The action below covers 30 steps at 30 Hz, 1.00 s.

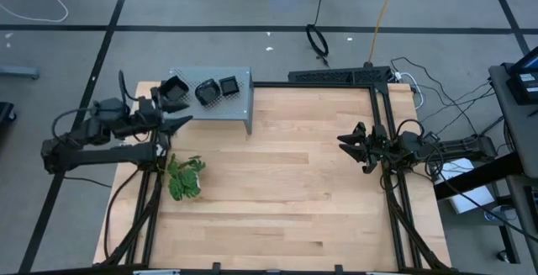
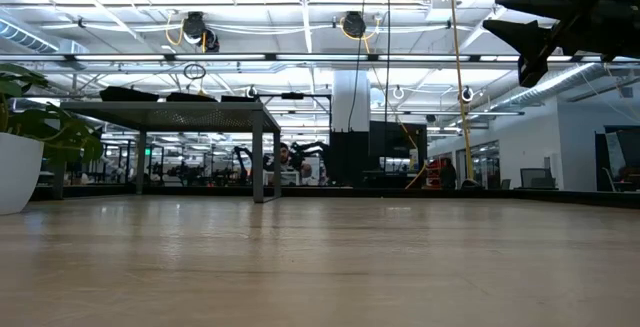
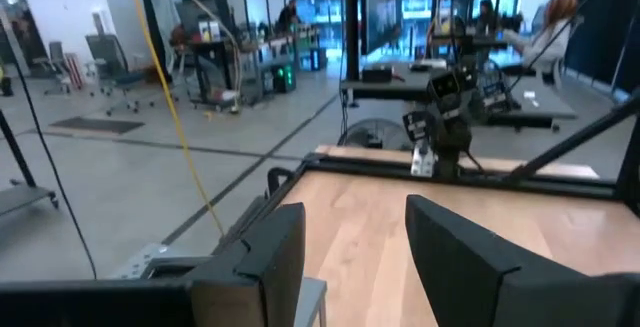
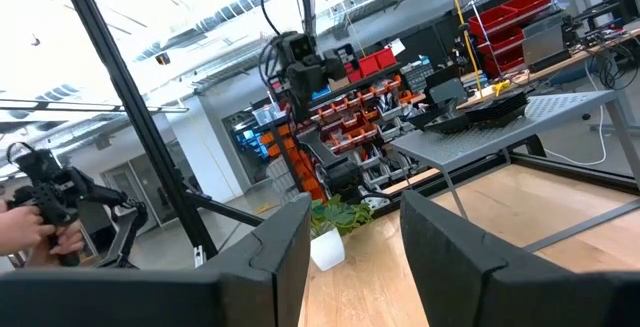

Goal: Pick & Place Mini shaped plates
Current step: Return to Home Position

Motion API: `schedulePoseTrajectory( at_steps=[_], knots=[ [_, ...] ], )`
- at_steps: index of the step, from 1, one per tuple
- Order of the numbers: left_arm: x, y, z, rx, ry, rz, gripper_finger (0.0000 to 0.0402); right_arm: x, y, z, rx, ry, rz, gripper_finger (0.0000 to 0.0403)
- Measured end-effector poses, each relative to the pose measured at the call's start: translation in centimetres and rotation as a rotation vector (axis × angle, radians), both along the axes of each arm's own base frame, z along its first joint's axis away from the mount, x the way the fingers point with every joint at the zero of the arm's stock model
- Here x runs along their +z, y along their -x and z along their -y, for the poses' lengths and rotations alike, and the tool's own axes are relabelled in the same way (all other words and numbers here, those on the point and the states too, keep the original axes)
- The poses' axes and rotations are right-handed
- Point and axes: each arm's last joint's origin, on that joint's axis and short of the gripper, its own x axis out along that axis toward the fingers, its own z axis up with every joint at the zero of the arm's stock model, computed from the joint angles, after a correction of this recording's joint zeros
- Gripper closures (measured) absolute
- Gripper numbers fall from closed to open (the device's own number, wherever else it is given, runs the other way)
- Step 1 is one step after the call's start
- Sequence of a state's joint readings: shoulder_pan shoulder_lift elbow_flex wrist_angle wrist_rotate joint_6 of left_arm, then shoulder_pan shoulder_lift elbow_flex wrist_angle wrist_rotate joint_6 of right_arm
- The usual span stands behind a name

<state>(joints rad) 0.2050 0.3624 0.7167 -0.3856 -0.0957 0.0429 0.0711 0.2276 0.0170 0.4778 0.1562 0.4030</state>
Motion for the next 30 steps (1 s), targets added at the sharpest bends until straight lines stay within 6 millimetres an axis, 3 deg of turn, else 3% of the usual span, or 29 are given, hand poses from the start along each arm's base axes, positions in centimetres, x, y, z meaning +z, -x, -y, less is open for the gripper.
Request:
schedulePoseTrajectory(
  at_steps=[17,30],
  knots=[
    [-5.2,1.6,0.3,-0.002,0.009,0.212,0.0222,0.0,0.0,0.0,0.0,0.0,0.0,0.0259],
    [-8.8,0.4,0.1,-0.009,0.007,0.35,0.0222,0.0,0.0,0.0,0.0,0.0,0.0,0.0259]
  ],
)
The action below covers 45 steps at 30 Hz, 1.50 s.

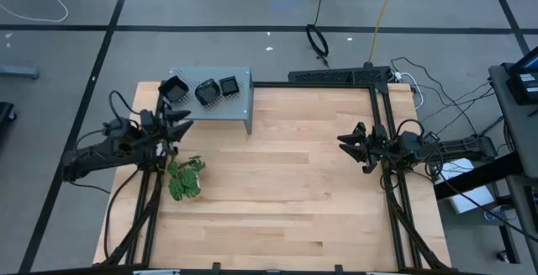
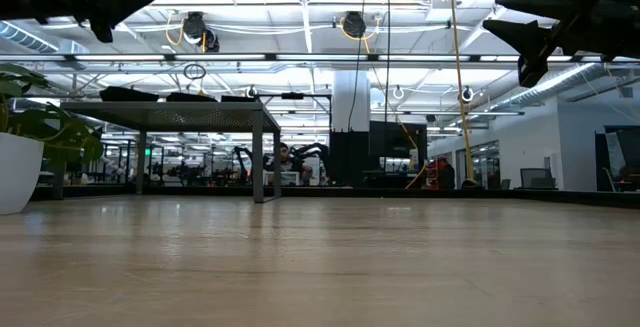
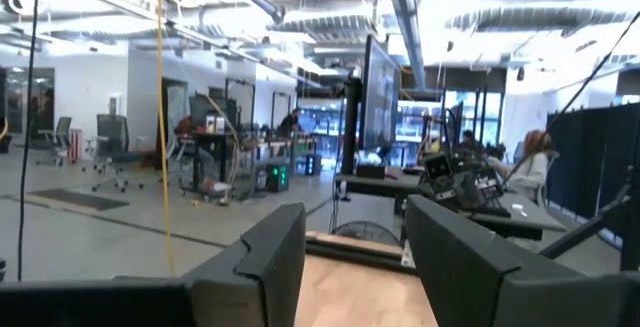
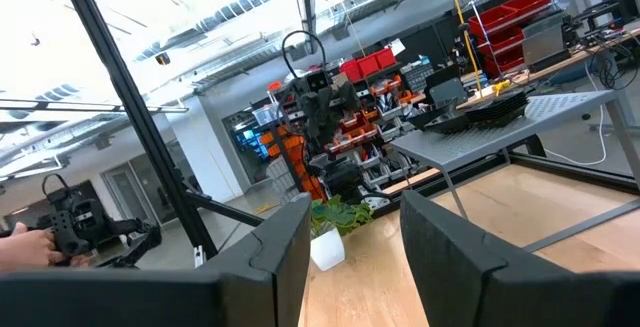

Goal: Pick & Place Mini shaped plates
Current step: Return to Home Position

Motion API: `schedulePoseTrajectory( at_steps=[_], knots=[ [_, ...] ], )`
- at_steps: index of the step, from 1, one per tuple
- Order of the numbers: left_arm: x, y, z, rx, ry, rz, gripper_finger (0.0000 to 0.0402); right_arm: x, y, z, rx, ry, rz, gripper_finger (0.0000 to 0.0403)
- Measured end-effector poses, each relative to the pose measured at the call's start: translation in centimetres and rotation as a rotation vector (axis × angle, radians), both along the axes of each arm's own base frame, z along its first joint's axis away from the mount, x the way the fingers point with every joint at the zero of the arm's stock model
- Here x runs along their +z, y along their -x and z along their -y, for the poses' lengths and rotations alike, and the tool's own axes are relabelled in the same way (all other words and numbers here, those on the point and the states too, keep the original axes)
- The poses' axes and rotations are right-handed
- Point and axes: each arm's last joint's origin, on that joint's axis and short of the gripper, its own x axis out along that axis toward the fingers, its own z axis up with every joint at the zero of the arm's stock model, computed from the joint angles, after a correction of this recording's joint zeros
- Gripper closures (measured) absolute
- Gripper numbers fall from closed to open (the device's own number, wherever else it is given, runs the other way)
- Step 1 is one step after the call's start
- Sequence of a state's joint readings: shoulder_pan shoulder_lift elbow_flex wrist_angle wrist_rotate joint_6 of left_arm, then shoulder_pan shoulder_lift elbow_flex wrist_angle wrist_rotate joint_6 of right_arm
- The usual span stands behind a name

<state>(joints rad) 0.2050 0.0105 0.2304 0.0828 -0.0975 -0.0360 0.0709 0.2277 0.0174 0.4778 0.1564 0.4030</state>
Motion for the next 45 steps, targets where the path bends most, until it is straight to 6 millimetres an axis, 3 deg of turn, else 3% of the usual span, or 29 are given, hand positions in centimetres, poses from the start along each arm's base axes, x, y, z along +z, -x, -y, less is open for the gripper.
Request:
schedulePoseTrajectory(
  at_steps=[15,45],
  knots=[
    [-3.7,-1.4,-0.3,-0.011,0.005,0.104,0.0222,0.0,0.0,0.0,0.0,0.0,0.0,0.0259],
    [-5.0,-1.8,-0.4,0.001,0.031,-0.039,0.0222,0.0,0.0,0.0,0.0,0.0,0.0,0.0259]
  ],
)
